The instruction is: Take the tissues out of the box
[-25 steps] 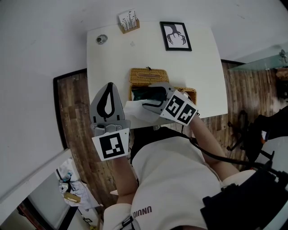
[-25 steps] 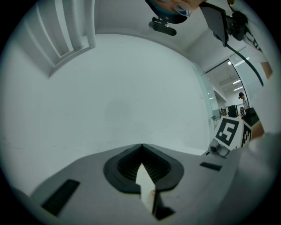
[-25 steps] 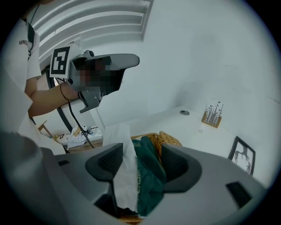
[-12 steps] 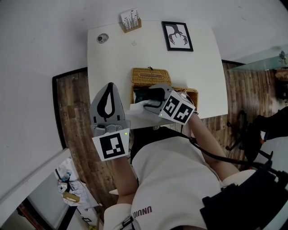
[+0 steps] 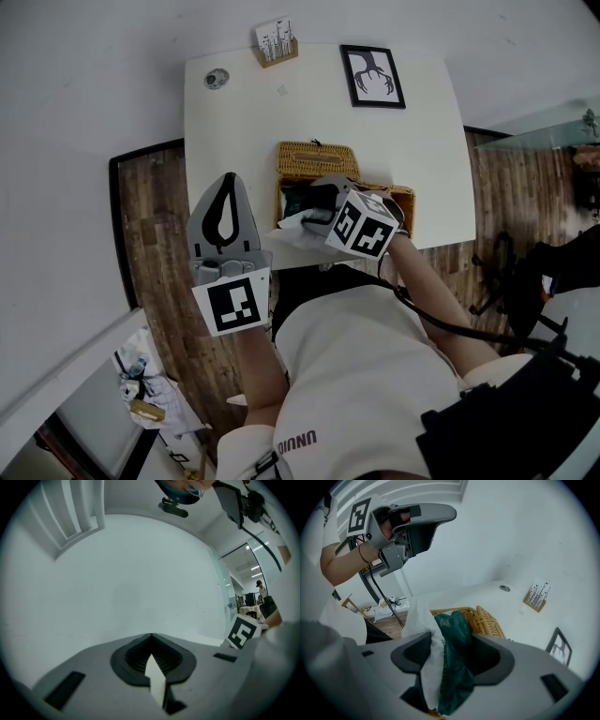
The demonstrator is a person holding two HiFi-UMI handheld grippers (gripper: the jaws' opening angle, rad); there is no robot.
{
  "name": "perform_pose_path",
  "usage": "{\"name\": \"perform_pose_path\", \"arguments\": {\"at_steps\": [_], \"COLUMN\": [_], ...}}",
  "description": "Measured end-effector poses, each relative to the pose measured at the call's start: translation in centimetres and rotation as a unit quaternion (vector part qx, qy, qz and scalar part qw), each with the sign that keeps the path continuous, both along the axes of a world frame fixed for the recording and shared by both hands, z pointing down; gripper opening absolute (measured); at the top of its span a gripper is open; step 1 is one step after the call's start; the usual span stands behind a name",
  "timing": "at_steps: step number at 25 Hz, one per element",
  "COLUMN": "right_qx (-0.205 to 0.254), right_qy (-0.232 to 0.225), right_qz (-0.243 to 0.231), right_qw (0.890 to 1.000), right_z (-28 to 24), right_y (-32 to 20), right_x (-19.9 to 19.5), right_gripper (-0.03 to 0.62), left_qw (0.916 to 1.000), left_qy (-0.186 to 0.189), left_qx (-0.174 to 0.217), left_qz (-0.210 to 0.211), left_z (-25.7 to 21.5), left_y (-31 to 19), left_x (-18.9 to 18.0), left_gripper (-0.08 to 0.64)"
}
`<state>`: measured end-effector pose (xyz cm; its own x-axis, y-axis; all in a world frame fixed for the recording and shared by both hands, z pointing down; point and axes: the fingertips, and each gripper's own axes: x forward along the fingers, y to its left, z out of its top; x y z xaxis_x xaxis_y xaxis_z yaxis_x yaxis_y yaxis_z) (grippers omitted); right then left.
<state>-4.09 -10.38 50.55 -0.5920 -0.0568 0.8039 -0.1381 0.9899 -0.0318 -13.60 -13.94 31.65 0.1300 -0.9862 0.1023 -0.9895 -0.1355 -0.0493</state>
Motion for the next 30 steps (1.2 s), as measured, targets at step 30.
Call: {"name": "perform_pose_path", "arguments": {"at_steps": [30], "right_qx": [0.016], "right_qy": [0.044], "right_qz": [-0.006], "right_qw": [0.999], "right_z": [1.0], "right_y": [0.1], "right_x": [0.0], "right_gripper": [0.164], "left_qw": [1.0], "left_qy": [-0.002], "left_qx": [-0.002], "left_qz": [-0.002], "left_z": [0.2], "left_y": [0.1], "left_x": [-0.6], "left_gripper": [0.012]}}
